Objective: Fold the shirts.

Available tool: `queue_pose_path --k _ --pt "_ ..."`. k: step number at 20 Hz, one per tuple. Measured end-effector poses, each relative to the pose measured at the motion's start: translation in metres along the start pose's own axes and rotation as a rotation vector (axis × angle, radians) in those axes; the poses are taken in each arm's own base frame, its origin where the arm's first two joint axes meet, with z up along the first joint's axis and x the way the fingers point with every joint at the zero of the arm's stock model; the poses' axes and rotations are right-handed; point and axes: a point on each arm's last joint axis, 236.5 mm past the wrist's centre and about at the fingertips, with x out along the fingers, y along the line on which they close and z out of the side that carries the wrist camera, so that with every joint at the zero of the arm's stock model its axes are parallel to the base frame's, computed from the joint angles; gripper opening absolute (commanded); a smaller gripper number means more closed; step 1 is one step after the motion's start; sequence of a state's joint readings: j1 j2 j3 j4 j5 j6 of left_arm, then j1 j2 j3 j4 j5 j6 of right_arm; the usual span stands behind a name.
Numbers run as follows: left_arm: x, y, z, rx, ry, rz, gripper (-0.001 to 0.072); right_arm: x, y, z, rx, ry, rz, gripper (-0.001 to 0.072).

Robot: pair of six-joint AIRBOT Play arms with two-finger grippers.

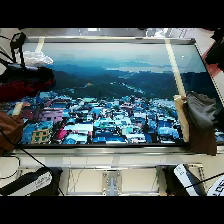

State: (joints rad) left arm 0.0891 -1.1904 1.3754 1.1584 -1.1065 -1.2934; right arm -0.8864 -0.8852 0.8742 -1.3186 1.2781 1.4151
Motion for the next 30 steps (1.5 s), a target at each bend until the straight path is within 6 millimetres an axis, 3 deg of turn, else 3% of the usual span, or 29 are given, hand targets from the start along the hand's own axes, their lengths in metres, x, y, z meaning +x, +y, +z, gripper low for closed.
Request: queue_pose_path --k 1,2,3,6,10,12,14,17,19,22,30 --pt "0.000 0.000 0.000 0.000 0.001 -0.001 0.0010 0.005 -0.004 -0.012 0.000 0.015 -0.014 0.0423" --pt "0.000 0.000 0.000 0.000 0.002 -0.001 0.0010 0.008 -0.008 -0.023 -0.001 0.031 -0.026 0.0587" --pt "0.000 -0.001 0.000 -0.001 0.001 -0.003 0.0010 0.009 -0.010 -0.029 -0.002 0.039 -0.033 0.0617" --pt "0.000 -0.001 -0.001 -0.002 0.004 -0.006 0.0010 -0.003 -0.011 -0.032 0.007 0.040 -0.048 0.0616" --pt "0.000 -0.002 -0.002 -0.003 0.008 -0.009 0.0010 -0.066 0.008 0.007 0.011 -0.126 -0.032 0.0616" --pt "0.000 -0.002 -0.002 -0.003 0.010 -0.009 0.0010 -0.102 0.044 0.030 0.006 -0.252 0.086 0.0615" --pt "0.000 -0.002 -0.003 -0.003 0.012 -0.010 0.0010 -0.132 0.098 0.041 -0.059 -0.339 0.278 0.0615" --pt "0.000 -0.003 -0.003 -0.003 0.014 -0.011 0.0010 -0.162 0.174 0.033 -0.240 -0.376 0.524 0.0615" --pt "0.000 -0.003 -0.004 -0.003 0.019 -0.012 0.0010 -0.167 0.205 0.019 -0.352 -0.360 0.603 0.0616" --pt "0.000 -0.005 -0.011 -0.003 0.046 -0.020 0.0010 -0.168 0.233 0.000 -0.472 -0.324 0.663 0.0616" --pt "-0.001 -0.007 -0.018 -0.003 0.078 -0.029 0.0011 -0.167 0.249 -0.016 -0.564 -0.299 0.686 0.0616"
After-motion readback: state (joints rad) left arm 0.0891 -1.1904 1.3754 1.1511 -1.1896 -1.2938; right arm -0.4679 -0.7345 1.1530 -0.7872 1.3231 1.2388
